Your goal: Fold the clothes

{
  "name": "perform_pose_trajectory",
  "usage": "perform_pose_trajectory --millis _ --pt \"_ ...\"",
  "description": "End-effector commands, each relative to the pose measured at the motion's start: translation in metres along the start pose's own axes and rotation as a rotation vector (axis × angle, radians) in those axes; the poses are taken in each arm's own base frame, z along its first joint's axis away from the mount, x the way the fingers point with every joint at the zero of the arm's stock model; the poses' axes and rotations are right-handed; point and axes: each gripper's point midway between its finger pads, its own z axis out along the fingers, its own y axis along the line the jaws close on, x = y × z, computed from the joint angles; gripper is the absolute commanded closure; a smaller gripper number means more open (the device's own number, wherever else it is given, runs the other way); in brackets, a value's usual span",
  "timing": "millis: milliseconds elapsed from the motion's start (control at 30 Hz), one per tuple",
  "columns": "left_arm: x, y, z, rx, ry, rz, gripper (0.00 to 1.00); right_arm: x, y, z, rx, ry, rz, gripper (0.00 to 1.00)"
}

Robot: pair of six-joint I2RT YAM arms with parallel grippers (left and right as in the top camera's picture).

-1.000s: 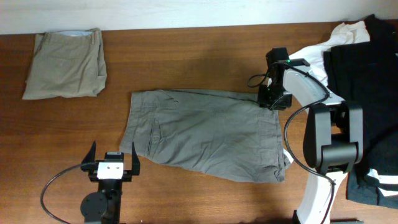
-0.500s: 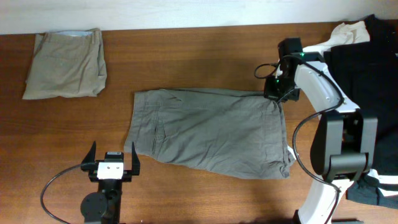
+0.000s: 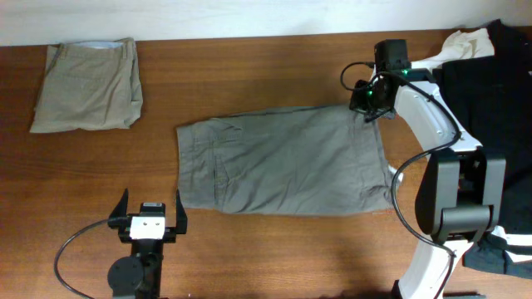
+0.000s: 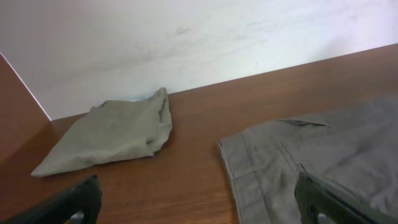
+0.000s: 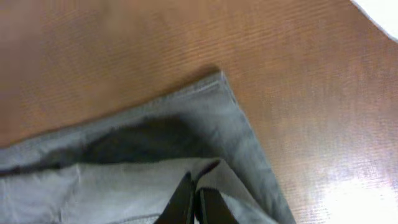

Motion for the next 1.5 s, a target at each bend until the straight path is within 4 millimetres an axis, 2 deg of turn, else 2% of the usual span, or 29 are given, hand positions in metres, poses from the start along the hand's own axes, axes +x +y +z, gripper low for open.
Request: perform_pose_trajectory --millis 0,33,67,133,300,367,433,567,600,667,700,767,800,833,900,1033,1133,1200,1233,1267,1300,1400,1467 --pt "0.001 -0.001 0.0 0.009 0.001 0.012 0.01 -0.01 -0.001 0.006 -0.005 -0.027 0.011 0.94" --pt "0.001 -0.001 0.0 0.009 0.001 0.012 0.01 -0.011 -0.001 0.006 -0.002 -0.029 0.011 0.69" --pt "0.001 -0.001 0.0 0.009 0.001 0.012 0.01 -0.011 -0.003 0.005 0.0 -0.028 0.009 0.01" --pt "0.001 -0.001 0.0 0.009 0.001 0.012 0.01 -0.009 -0.013 -0.002 0.021 0.001 0.019 0.01" --pt "0.001 -0.001 0.0 0.005 0.002 0.013 0.01 -0.013 -0.058 -0.045 0.119 0.074 0.108 0.01" --pt "0.003 0.012 0.0 -0.069 0.015 0.012 0.01 -0.002 -0.083 -0.055 0.153 0.135 0.16 0.01" --pt "0.003 0.012 0.0 -0.07 0.013 0.012 0.01 0.006 -0.096 -0.057 0.168 0.173 0.161 0.01" --pt "0.002 0.012 0.0 -0.071 0.008 0.012 0.01 0.01 -0.098 -0.058 0.17 0.19 0.146 0.01" --pt "-0.003 0.012 0.0 -0.066 -0.011 0.003 0.01 0.009 -0.096 -0.058 0.163 0.19 0.146 0.01" --pt "-0.018 -0.002 -0.001 0.023 -0.08 -0.053 0.01 0.01 -0.095 -0.058 0.155 0.192 0.148 0.01" --pt "-0.031 -0.006 -0.002 0.056 -0.134 -0.09 0.01 0.01 -0.095 -0.058 0.155 0.192 0.148 0.01" --pt "-0.082 0.003 -0.014 0.04 -0.336 -0.11 0.01 0.009 -0.095 -0.058 0.155 0.19 0.152 0.01" --pt "-0.098 0.006 -0.02 0.032 -0.38 -0.11 0.01 0.008 -0.094 -0.058 0.15 0.187 0.155 0.01" --pt "-0.105 0.01 -0.021 0.023 -0.372 -0.132 0.01 0.008 -0.092 -0.057 0.144 0.185 0.155 0.01" --pt "-0.104 0.01 -0.01 0.045 -0.248 -0.159 0.01 0.007 -0.092 -0.057 0.142 0.181 0.155 0.01" --pt "-0.105 -0.002 0.036 0.161 0.053 -0.174 0.01 0.006 -0.092 -0.057 0.141 0.178 0.154 0.01" --pt "-0.089 -0.045 0.088 0.437 0.372 -0.249 0.01 0.007 -0.092 -0.057 0.141 0.179 0.155 0.01" --pt "-0.077 -0.073 0.103 0.603 0.473 -0.316 0.01 0.008 -0.092 -0.056 0.141 0.183 0.155 0.02" --pt "-0.063 -0.086 0.116 0.674 0.532 -0.356 0.01 0.009 -0.093 -0.056 0.142 0.187 0.155 0.01" --pt "-0.038 -0.091 0.131 0.675 0.604 -0.377 0.01 0.012 -0.093 -0.055 0.145 0.195 0.156 0.01" --pt "-0.021 -0.092 0.138 0.66 0.666 -0.408 0.01 0.013 -0.093 -0.055 0.146 0.2 0.156 0.02" --pt "0.025 -0.088 0.147 0.618 0.865 -0.528 0.01 0.015 -0.094 -0.054 0.149 0.209 0.157 0.01" --pt "0.055 -0.071 0.15 0.537 1.0 -0.555 0.01 0.015 -0.094 -0.054 0.148 0.209 0.157 0.01"
